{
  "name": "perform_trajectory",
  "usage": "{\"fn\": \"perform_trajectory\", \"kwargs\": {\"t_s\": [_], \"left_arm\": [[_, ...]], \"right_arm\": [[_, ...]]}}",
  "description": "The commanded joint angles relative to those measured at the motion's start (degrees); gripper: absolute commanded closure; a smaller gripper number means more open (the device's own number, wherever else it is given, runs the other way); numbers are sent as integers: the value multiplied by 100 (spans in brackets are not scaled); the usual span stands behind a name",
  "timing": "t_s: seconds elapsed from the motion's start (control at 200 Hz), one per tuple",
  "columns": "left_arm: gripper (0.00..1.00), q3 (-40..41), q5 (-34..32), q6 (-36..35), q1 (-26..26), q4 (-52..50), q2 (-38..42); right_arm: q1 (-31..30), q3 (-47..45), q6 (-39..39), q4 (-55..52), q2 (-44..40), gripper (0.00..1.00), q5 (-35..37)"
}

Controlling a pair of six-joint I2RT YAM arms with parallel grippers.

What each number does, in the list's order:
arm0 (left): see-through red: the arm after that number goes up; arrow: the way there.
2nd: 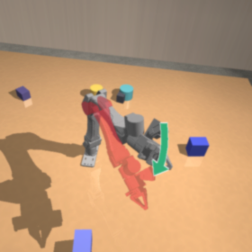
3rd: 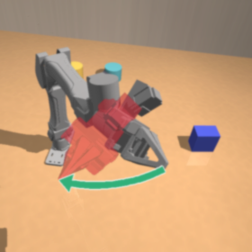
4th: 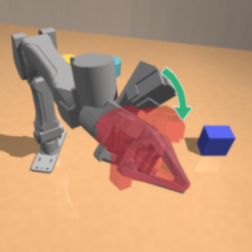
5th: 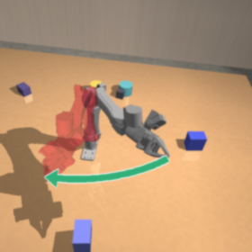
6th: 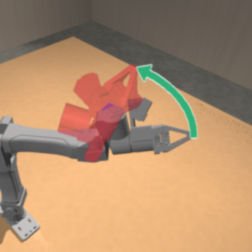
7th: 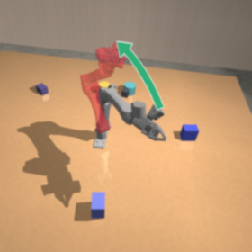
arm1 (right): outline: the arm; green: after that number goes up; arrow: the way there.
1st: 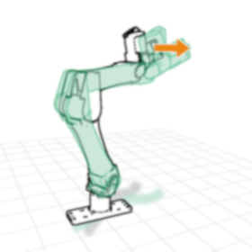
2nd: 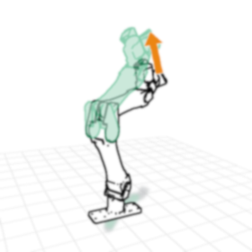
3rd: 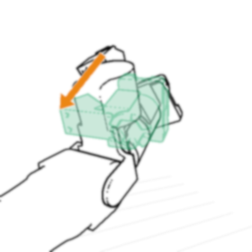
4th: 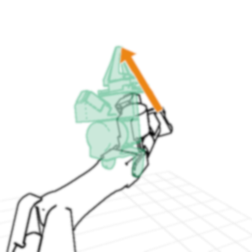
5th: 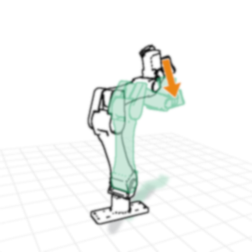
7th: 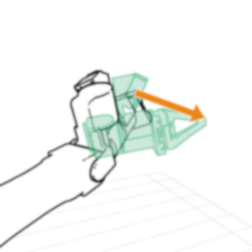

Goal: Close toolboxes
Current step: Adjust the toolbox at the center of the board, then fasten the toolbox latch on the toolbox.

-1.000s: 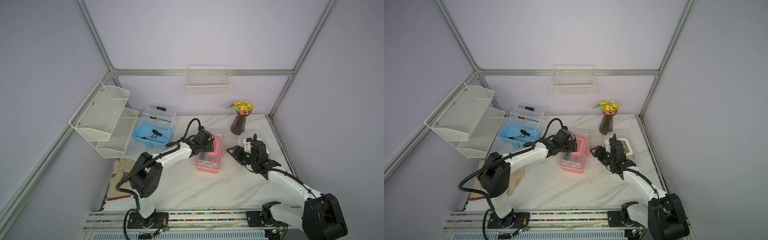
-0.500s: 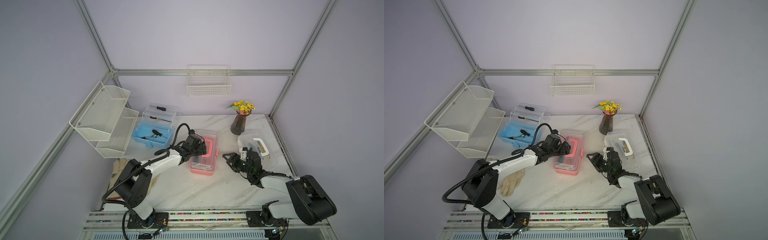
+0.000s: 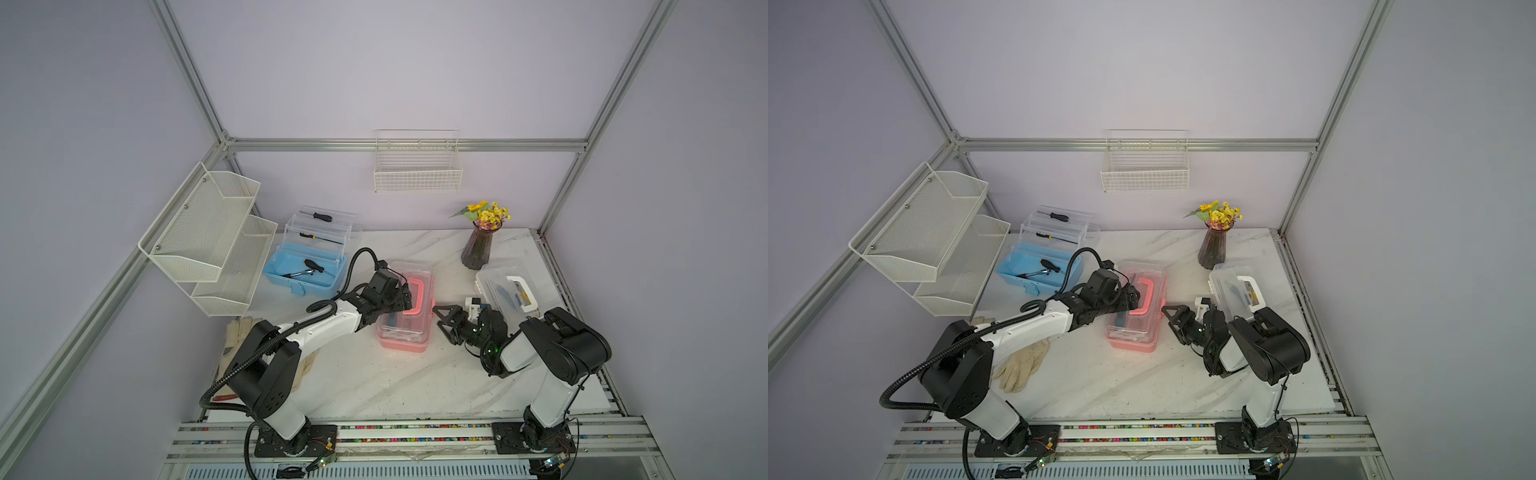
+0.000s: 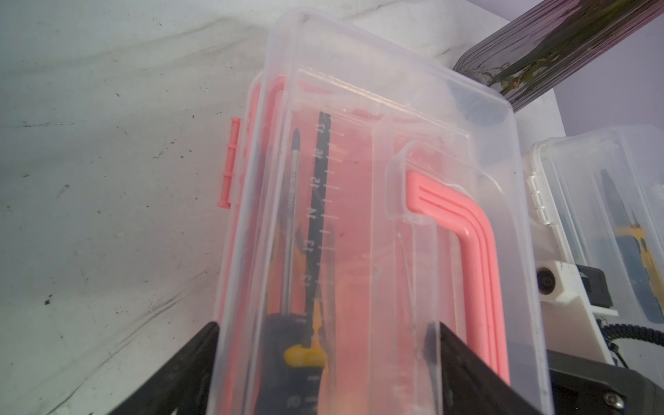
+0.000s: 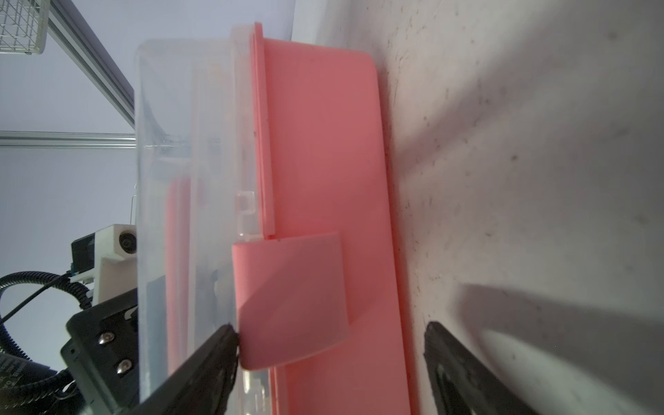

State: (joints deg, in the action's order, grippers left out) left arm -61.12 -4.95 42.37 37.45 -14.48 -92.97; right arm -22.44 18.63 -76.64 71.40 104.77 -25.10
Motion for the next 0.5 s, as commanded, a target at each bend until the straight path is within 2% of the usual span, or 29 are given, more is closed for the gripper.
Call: {"fn": "perform_trajectory", "kwargs": {"t_s": [0.0, 0.225, 0.495], "left_arm": [[15, 347, 300, 377, -15, -1358, -178], [15, 320, 319, 413, 8, -1356, -190], [15, 299, 302, 412, 35, -1356, -188]], "right_arm": [[-159, 53, -523, 1233, 287, 15, 120], [-527, 204, -790, 1788, 532, 14, 431], [-579, 181, -1059, 2028, 499, 16, 549]]}}
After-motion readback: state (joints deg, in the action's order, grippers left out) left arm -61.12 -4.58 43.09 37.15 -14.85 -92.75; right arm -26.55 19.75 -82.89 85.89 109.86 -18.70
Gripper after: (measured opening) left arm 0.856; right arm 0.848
